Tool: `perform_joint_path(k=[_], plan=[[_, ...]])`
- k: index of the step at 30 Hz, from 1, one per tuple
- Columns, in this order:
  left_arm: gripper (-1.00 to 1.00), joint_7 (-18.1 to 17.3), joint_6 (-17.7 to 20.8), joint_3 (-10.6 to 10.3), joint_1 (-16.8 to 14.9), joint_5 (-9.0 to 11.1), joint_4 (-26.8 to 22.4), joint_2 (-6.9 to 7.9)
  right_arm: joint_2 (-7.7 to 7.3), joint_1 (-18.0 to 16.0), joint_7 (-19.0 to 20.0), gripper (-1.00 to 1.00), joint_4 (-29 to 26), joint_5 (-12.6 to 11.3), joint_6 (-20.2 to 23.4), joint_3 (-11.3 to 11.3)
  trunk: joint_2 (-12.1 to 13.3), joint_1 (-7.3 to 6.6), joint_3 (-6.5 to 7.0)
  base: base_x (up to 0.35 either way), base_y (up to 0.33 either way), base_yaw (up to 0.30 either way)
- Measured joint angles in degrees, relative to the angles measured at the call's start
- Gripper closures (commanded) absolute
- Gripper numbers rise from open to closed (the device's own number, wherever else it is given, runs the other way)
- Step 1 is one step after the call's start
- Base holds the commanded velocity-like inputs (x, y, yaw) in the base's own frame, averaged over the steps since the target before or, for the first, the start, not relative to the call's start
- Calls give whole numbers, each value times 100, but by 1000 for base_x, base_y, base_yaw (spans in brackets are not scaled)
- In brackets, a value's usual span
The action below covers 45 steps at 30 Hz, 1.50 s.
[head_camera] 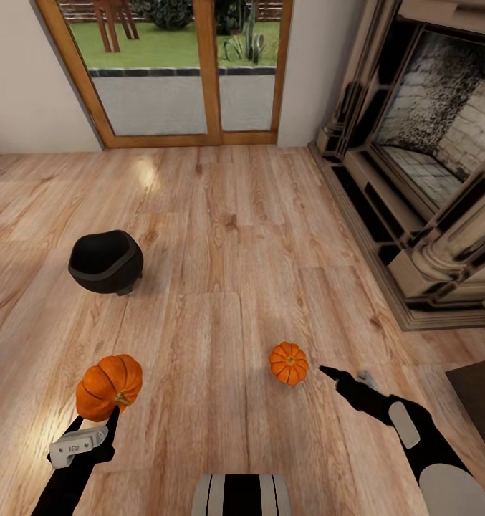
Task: Place each of the two pumpkins and all three candles from the living room inside a cabinet in the living room (use any cabinet), then make sure every cabinet is closed, and position the cauldron so it is next to a table in the living room.
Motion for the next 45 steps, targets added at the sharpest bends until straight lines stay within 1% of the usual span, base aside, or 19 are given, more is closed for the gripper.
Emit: perform_joint_path(k=[6,10,14,19,26,34,45], plan=[[100,-4,0,-7,2,-2,0,0,-139,-15,62,-100,299,13,-34,4,0,0,0,0,0,0],[100,-9,0,-14,1,0,0,0,-165,-46,41,-100,484,18,-95,11,0,0,0,0,0,0],[100,-12,-7,-15,0,-1,0,0,-168,-113,34,-100,664,74,-144,38,0,0,0,0,0,0],[100,-13,-11,-7,1,1,0,0,-161,-150,33,-100,712,98,-153,47,0,0,0,5,2,0],[100,-10,-115,10,102,5,0,0,-134,-157,23,-100,725,97,-162,198,0,-1,0,111,74,0],[100,-14,-206,11,159,4,-1,0,-132,-157,15,-100,731,96,-164,220,0,-1,0,127,66,0],[100,0,-212,14,163,4,0,-4,-159,-157,-36,-100,772,96,-164,223,0,0,0,53,33,0]])
